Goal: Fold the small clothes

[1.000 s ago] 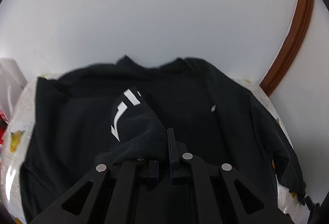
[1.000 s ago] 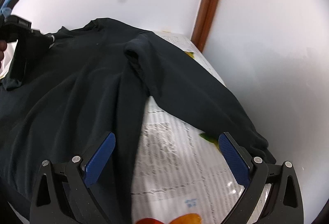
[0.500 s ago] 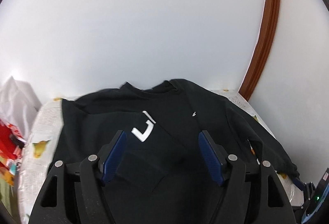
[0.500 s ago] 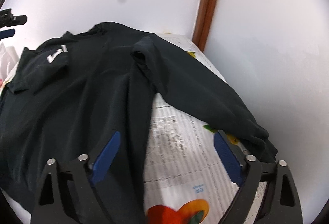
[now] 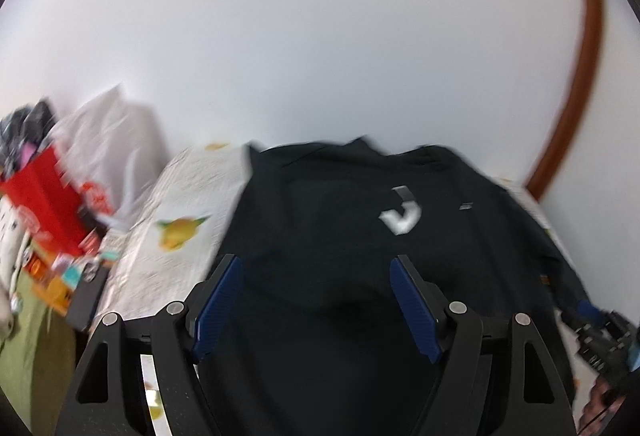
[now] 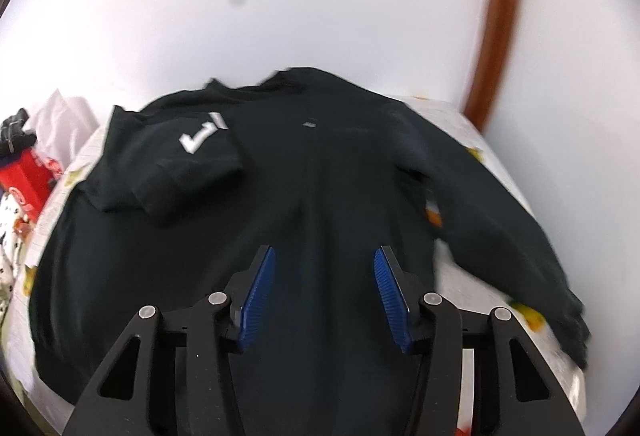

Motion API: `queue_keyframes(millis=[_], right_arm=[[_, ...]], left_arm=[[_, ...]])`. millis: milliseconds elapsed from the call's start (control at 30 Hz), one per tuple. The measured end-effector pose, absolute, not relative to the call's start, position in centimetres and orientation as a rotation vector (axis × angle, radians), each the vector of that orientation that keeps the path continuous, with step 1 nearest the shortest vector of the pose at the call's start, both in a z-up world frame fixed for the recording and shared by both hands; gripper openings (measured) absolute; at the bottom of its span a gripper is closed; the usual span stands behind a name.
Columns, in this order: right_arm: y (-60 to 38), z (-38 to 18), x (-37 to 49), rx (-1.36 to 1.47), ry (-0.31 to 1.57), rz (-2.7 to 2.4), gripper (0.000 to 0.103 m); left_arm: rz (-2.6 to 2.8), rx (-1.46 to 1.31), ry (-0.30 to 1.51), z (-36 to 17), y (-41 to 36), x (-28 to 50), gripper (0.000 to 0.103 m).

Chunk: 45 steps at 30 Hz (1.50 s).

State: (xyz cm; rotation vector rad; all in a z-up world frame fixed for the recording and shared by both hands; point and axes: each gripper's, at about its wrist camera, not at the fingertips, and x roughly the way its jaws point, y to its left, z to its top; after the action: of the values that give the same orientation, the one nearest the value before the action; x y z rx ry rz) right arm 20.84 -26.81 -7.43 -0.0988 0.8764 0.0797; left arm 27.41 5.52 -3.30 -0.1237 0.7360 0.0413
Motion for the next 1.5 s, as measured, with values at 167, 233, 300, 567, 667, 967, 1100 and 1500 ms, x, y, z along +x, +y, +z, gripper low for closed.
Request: queue_keyframes(millis=[167, 233, 300, 567, 667, 967, 1100, 1500], right_arm=[[-20.4, -8.7, 25.0, -0.124, 0.913, 0.212, 0.064], [-16.6, -10.1, 26.9, -0.157, 0.933, 0.278, 0.066], [-13.4, -11.5, 28.1, -0.198, 0.957, 0.33, 0.066], [-6.1, -17.5, 30.7, -0.382, 1.004, 0.367, 0.065], [-6.2, -17.9, 30.9, -0.397, 0.972, 0.33, 0.032], [-11.2, -12.4, 31.1, -0.253, 0.904, 0.382, 0.005], [-15.9, -9.6, 33.7, -0.166, 0.878, 0.298, 0.004], [-30.4, -9.1, 37.8, 0.064, 0.905, 0.047, 0.004]], left_arm=[[0.131, -0.136, 0.821, -7.0, 10.0, 28.4, 0.074], [0.154, -0.133, 0.856, -8.5, 11.4, 28.5, 0.074], [0.167, -0.132, 0.897, -10.1, 12.5, 28.2, 0.074], [0.081, -0.101, 0.994, -14.1, 12.6, 26.0, 0.074], [0.052, -0.106, 1.01, -14.9, 12.3, 25.4, 0.074], [0.043, -0.11, 0.994, -15.2, 11.9, 24.6, 0.074], [0.051, -0.115, 1.014, -16.2, 11.8, 24.7, 0.074], [0.083, -0.088, 1.017, -17.1, 10.8, 24.2, 0.074]])
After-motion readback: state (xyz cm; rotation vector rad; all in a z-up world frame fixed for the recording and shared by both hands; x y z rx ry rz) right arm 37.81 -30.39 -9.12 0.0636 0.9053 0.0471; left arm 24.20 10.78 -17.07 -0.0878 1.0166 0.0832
